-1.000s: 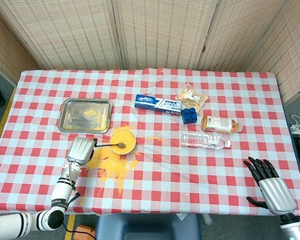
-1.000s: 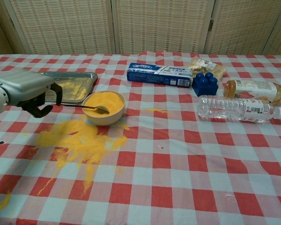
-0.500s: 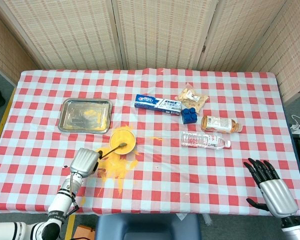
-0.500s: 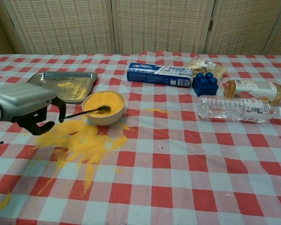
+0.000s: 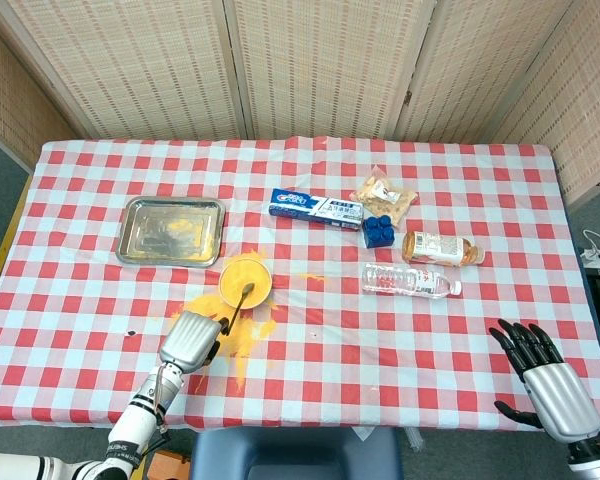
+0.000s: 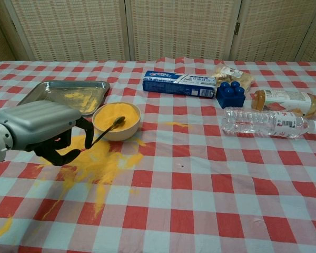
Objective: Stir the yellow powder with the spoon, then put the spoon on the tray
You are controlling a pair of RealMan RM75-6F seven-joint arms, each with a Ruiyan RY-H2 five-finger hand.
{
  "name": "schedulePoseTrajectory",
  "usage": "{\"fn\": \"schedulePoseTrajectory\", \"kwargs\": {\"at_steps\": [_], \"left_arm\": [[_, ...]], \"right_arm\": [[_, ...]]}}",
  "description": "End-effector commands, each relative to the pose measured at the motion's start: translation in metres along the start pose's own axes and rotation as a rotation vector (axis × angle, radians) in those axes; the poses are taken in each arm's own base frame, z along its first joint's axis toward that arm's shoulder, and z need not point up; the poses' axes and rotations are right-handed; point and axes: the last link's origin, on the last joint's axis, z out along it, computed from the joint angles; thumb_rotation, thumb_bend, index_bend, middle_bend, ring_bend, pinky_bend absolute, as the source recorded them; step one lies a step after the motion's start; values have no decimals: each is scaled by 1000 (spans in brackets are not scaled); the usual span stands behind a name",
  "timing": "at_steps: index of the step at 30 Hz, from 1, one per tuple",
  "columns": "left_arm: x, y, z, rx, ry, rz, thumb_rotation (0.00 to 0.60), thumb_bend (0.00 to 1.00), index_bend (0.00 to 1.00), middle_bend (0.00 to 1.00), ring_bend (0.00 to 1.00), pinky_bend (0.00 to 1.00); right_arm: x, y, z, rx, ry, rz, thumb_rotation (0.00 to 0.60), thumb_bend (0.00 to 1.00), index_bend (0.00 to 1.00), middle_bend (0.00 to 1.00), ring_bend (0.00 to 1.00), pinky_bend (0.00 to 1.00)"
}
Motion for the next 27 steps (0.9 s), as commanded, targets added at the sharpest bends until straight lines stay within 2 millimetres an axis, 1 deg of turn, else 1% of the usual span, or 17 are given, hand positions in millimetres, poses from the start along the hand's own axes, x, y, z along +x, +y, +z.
{"fn": "schedulePoseTrajectory", "kwargs": {"at_steps": [1, 4, 8, 12, 15, 22, 27], "left_arm": [[1, 4, 1, -2, 63, 0, 600, 484, 447, 1000, 1000, 1000], [-1, 3, -1, 22, 130, 11, 600, 463, 434, 1000, 1000, 1000], [-9, 1, -8, 52, 176, -7, 600, 430, 405, 1000, 1000, 1000], [-19, 5, -15, 74, 217, -32, 600, 414, 399, 1000, 1000, 1000], [-25, 12, -17, 93, 258, -30, 600, 400, 395, 1000, 1000, 1000], [-42, 22, -10, 130, 321, -3, 600, 391, 409, 1000, 1000, 1000], [-54, 24, -1, 150, 368, 66, 600, 392, 420, 1000, 1000, 1000]], "right_arm": [[0, 0, -1, 2, -1, 1, 600, 22, 0, 0, 0, 0], [1, 0, -2, 7, -2, 4, 600, 22, 0, 0, 0, 0], [2, 0, -3, 12, -2, 13, 600, 22, 0, 0, 0, 0], [2, -1, -4, 26, -7, 21, 600, 22, 0, 0, 0, 0], [1, -3, -6, 44, -18, 29, 600, 22, 0, 0, 0, 0], [7, -5, -13, 73, -1, 45, 600, 22, 0, 0, 0, 0], [9, -4, -15, 78, 8, 51, 600, 22, 0, 0, 0, 0]]}}
